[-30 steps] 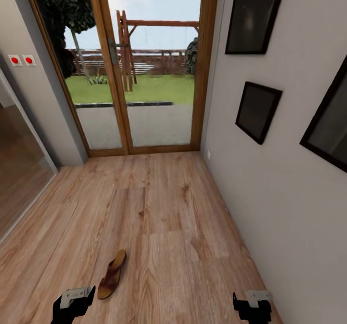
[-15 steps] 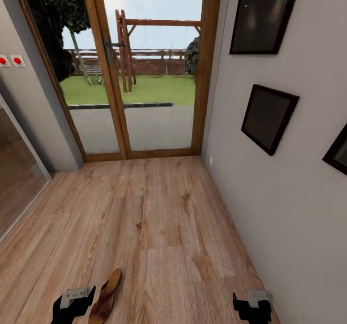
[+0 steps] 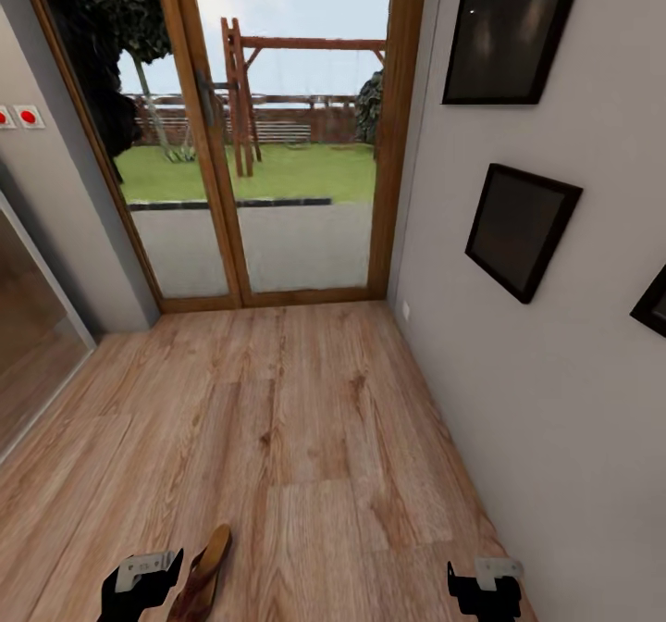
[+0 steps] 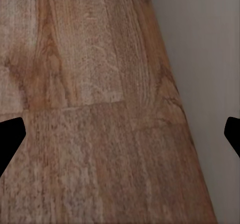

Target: Pick up the two gym shoes and the two sandals from the corridor floor and place them onto the hallstand (shoe rack) in the corridor, making sure they are on the rack and not on the floor. Arrange them so the two gym shoes are next to each other and the two sandals are next to each other.

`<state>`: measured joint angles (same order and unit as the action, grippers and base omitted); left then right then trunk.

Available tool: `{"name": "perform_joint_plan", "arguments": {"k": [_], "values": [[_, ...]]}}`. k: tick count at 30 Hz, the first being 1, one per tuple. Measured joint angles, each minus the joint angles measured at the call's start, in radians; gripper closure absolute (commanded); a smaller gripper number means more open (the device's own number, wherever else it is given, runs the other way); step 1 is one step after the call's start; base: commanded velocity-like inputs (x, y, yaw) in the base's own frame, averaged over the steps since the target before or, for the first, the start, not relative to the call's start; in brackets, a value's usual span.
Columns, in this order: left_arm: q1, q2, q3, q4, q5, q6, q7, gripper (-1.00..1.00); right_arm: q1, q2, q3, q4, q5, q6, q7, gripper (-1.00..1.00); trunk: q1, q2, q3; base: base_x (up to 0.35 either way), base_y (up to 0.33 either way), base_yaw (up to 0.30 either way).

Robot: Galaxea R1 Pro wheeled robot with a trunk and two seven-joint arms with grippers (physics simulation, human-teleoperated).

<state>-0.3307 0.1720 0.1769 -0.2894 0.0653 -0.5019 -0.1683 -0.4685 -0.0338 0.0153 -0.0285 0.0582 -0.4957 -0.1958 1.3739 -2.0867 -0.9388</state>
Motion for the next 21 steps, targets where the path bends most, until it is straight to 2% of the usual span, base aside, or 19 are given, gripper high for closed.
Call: {"name": "perform_joint_plan", "arguments": {"k": [15,21], "values": [[0.0,0.0,0.001,0.0,0.0,0.0,0.0,-1.0,0.0,0.0,0.0,0.0,0.0,0.0,0.0,-1.0,0.0,0.0,0.0,0.184,-0.118,0.0],[0.001,0.0,0.001,0.0,0.0,0.0,0.0,-1.0,0.0,0.0,0.0,0.0,0.0,0.0,0.0,-1.0,0.0,0.0,0.0,0.071,-0.046,0.0]]}}
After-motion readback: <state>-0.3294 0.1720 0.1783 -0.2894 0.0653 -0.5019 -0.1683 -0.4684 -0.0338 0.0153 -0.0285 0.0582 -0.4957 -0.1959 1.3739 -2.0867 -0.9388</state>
